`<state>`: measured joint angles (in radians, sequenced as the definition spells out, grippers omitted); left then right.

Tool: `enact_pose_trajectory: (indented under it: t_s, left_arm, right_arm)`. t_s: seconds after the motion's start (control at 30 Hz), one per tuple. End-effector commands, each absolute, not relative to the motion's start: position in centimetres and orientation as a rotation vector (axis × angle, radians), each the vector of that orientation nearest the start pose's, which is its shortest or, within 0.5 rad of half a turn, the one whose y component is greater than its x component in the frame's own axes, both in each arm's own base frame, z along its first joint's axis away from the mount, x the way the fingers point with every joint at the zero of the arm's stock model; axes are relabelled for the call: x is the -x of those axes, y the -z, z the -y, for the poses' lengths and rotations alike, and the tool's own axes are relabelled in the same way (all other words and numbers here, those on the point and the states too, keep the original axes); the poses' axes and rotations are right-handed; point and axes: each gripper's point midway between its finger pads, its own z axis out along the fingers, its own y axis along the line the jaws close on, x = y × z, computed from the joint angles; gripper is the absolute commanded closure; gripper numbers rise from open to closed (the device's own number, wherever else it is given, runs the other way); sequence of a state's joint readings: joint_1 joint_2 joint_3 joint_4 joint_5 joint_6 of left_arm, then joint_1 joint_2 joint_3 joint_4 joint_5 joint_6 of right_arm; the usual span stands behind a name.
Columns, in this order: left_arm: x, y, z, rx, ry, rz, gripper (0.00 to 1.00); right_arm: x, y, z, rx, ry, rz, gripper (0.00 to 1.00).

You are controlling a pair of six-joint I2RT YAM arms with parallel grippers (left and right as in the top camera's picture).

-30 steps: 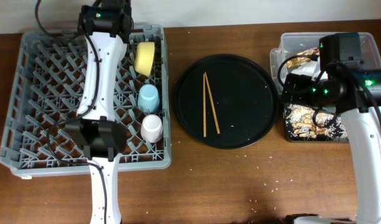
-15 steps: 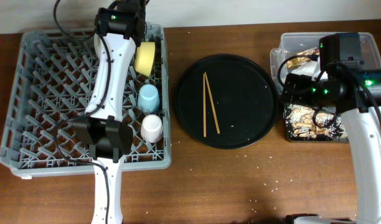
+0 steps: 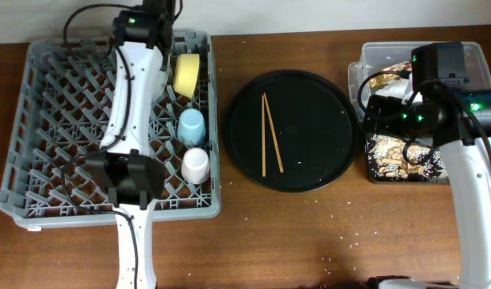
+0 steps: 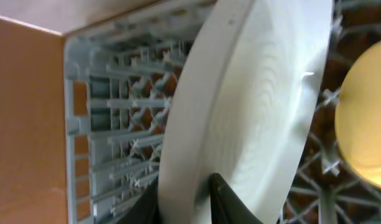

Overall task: Sort waste into correct bins and load items into the dishwasher rack
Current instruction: 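Stand the white plate upright in the rack with left gripper, then move the left gripper to the black tray and grasp one chopstick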

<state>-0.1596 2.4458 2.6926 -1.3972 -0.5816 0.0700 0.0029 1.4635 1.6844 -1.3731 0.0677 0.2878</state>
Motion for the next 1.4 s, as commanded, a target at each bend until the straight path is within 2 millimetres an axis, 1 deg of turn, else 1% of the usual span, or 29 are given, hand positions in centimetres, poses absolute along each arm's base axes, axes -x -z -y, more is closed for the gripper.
enact_pose_trajectory:
  t_s: [0.0,0.03,0.07,0.1,0.17,0.2,0.23,0.27,0.3,0.33,0.37,0.4,0.43,0.47,0.53,0.57,0.6,0.63,0.67,0.73,0.77,0.8,0.87,0.9,0.93,0.97,1.0,1.27,1.37]
  left_arm:
    - [-53.0,-19.7,-1.4,-0.108,-0.760,-2.656,0.77]
    - [-52.8,-19.6,-1.4,-0.112,-0.764,-2.666,0.77]
    - [-52.7,-19.6,-1.4,-0.113,-0.765,-2.668,0.73]
    - [-52.8,-19.6,-1.4,-0.112,-0.764,-2.667,0.55]
    - [-53.1,-19.7,-1.3,-0.106,-0.755,-2.652,0.47]
    - [-53.8,-20.0,-1.0,-0.095,-0.721,-2.625,0.44]
    - [-54.5,-20.9,-0.2,-0.087,-0.646,-2.592,0.40]
    - [-55.0,-23.4,1.5,-0.092,-0.483,-2.534,0.38]
    - [-55.1,-26.8,3.7,-0.116,-0.293,-2.456,0.38]
    - [-54.9,-28.9,5.1,-0.142,-0.178,-2.408,0.38]
    - [-54.2,-31.2,7.2,-0.190,-0.033,-2.360,0.44]
    - [-53.2,-32.4,9.0,-0.237,0.081,-2.340,0.45]
    - [-52.3,-32.6,10.1,-0.253,0.136,-2.355,0.44]
    - [-50.8,-31.6,11.5,-0.256,0.188,-2.422,0.44]
    - [-47.9,-28.0,14.8,-0.359,0.267,-2.583,0.45]
    - [-47.0,-26.8,16.2,-0.399,0.291,-2.631,0.45]
    - [-45.9,-24.6,18.4,-0.432,0.305,-2.707,0.45]
    - [-45.3,-23.3,19.8,-0.453,0.309,-2.746,0.45]
    - [-44.5,-20.3,22.6,-0.492,0.314,-2.814,0.45]
    - [-43.6,-16.0,26.1,-0.552,0.311,-2.883,0.47]
    - [-43.0,-13.3,28.0,-0.598,0.302,-2.919,0.51]
    - [-42.6,-11.9,28.8,-0.610,0.296,-2.941,0.51]
    - [-42.2,-8.9,29.3,-0.568,0.265,-2.999,0.54]
    - [-42.2,-7.8,29.3,-0.533,0.257,-3.023,0.57]
    - [-42.2,-6.9,29.1,-0.500,0.252,-3.041,0.65]
    - [-42.1,-5.4,28.8,-0.452,0.240,-3.074,0.68]
    - [-42.0,-4.1,28.7,-0.441,0.231,-3.093,0.68]
    - [-41.4,0.9,28.6,-0.450,0.192,-3.156,0.70]
    - [-41.2,1.9,28.5,-0.453,0.179,-3.176,0.84]
  right_arm:
    - [-31.7,-26.3,1.5,-0.422,0.035,-2.687,0.01]
    - [-31.7,-26.3,1.5,-0.422,0.035,-2.687,0.02]
    - [-31.7,-26.3,1.5,-0.422,0.035,-2.687,0.01]
    - [-31.7,-26.3,1.5,-0.422,0.035,-2.687,0.02]
    - [-31.7,-26.3,1.5,-0.422,0.035,-2.687,0.01]
    - [-31.7,-26.3,1.5,-0.422,0.035,-2.687,0.01]
    - [-31.7,-26.3,1.5,-0.422,0.035,-2.687,0.01]
    - [-31.7,-26.3,1.5,-0.422,0.035,-2.687,0.01]
    - [-31.7,-26.3,1.5,-0.422,0.035,-2.687,0.01]
    - [-31.7,-26.3,1.5,-0.422,0.035,-2.687,0.02]
    - [-31.7,-26.3,1.5,-0.422,0.035,-2.687,0.02]
    - [-31.7,-26.3,1.5,-0.422,0.035,-2.687,0.01]
    - [-31.7,-26.3,1.5,-0.422,0.035,-2.687,0.02]
    - [-31.7,-26.3,1.5,-0.422,0.035,-2.687,0.01]
    - [-31.7,-26.3,1.5,-0.422,0.035,-2.687,0.02]
    - [-31.7,-26.3,1.5,-0.422,0.035,-2.687,0.01]
    - [-31.7,-26.3,1.5,-0.422,0.035,-2.687,0.01]
    - [-31.7,-26.3,1.5,-0.422,0.035,-2.687,0.01]
    - [-31.7,-26.3,1.5,-0.422,0.035,-2.687,0.02]
    - [-31.7,-26.3,1.5,-0.422,0.035,-2.687,0.02]
    - [-31.7,-26.3,1.5,-0.422,0.035,-2.687,0.02]
    - [-31.7,-26.3,1.5,-0.422,0.035,-2.687,0.01]
    - [-31.7,-26.3,1.5,-0.422,0.035,-2.687,0.02]
    - [-31.7,-26.3,1.5,-0.422,0.035,-2.687,0.01]
    - [-31.7,-26.3,1.5,-0.422,0.035,-2.687,0.01]
    - [-31.7,-26.3,1.5,-0.422,0.035,-2.687,0.02]
    - [-31.7,-26.3,1.5,-0.422,0.035,-2.687,0.02]
    - [-31.7,-26.3,1.5,-0.422,0.035,-2.687,0.01]
    - [-31.7,-26.3,1.5,-0.422,0.035,-2.687,0.02]
